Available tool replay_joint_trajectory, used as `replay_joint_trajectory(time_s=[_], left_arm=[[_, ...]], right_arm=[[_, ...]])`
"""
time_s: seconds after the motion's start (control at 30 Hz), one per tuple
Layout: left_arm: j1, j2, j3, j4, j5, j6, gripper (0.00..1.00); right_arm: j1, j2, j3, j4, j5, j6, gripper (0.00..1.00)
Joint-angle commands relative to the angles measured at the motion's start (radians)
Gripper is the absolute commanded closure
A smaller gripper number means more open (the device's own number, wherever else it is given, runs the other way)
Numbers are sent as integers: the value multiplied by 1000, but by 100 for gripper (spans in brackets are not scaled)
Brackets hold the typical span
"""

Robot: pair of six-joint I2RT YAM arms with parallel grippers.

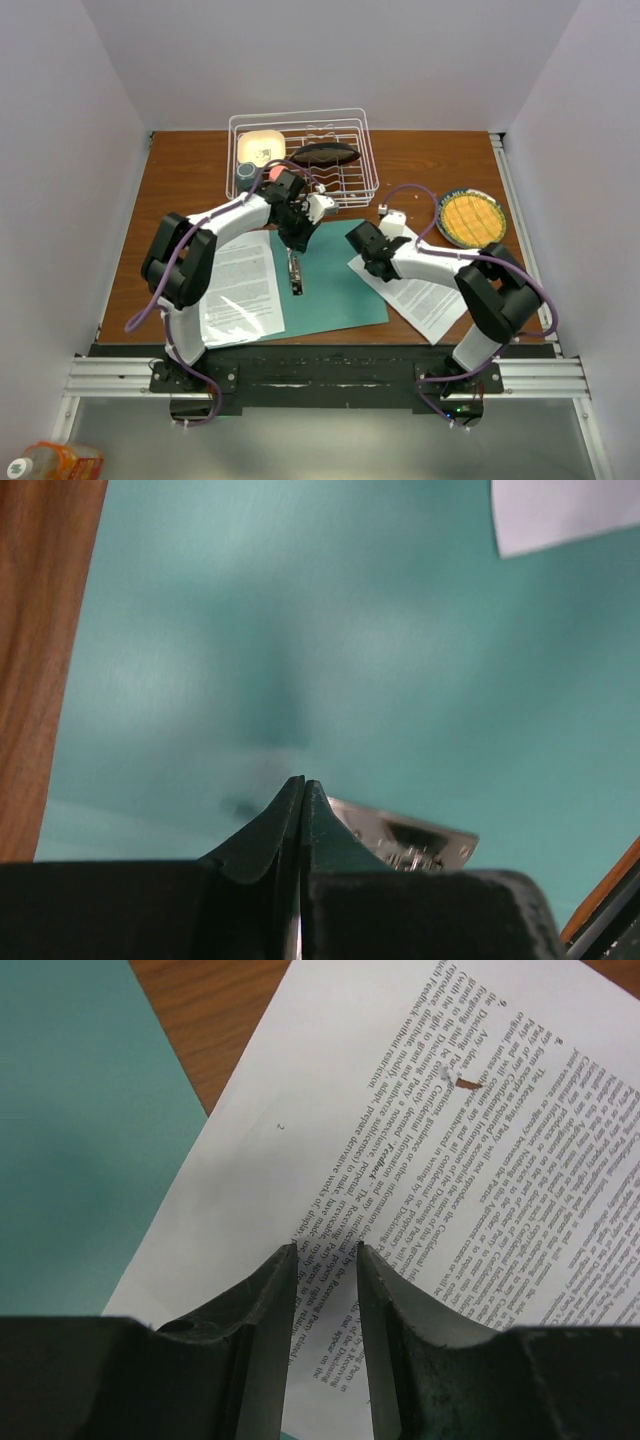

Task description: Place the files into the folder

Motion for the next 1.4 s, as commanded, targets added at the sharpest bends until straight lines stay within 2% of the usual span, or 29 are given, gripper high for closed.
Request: replay_joint_trajectory(time_s=[0.0, 0.2, 0.47, 0.63, 0.67, 0.73, 0.77, 0.83, 0.87, 0.93, 0.97, 1.1, 1.2, 1.37], left_arm=[[6, -17, -1, 4, -4, 2, 96], [17, -25, -25, 7, -15, 5, 96], [20, -28, -18, 1, -22, -5, 97], [72, -98, 47, -115, -4, 36, 96], [84, -115, 57, -137, -2, 45, 95], [122, -166, 78, -209, -10, 77, 95], [138, -186, 78, -226, -13, 88, 95], [185, -250, 52, -260, -31, 119, 94], [196, -269, 39, -269, -42, 130, 94], [210, -316, -21, -289, -70, 156, 94], [210, -341, -49, -291, -74, 160, 94], [208, -339, -210, -259, -65, 165, 94], [208, -318, -293, -193, -81, 165, 94], [208, -243, -310, -142, -81, 160, 95]], right_arm=[[117, 45, 35, 51, -56, -102, 63], [145, 9, -20, 166, -114, -212, 64], [165, -143, -117, 368, -264, -375, 67], [167, -244, -150, 385, -273, -407, 68], [167, -254, -147, 366, -281, -407, 68], [167, -269, -112, 303, -189, -382, 69], [165, -272, -99, 211, -112, -350, 69], [139, -277, -63, 107, 56, -228, 68], [124, -274, -54, 0, 94, -181, 68], [65, -252, -43, -81, 147, -67, 68], [44, -246, -43, -143, 153, -35, 68], [-72, -235, -65, -202, 149, 82, 73], [-122, -248, -80, -190, 139, 83, 76], [-165, -162, -37, -195, 95, 54, 75]])
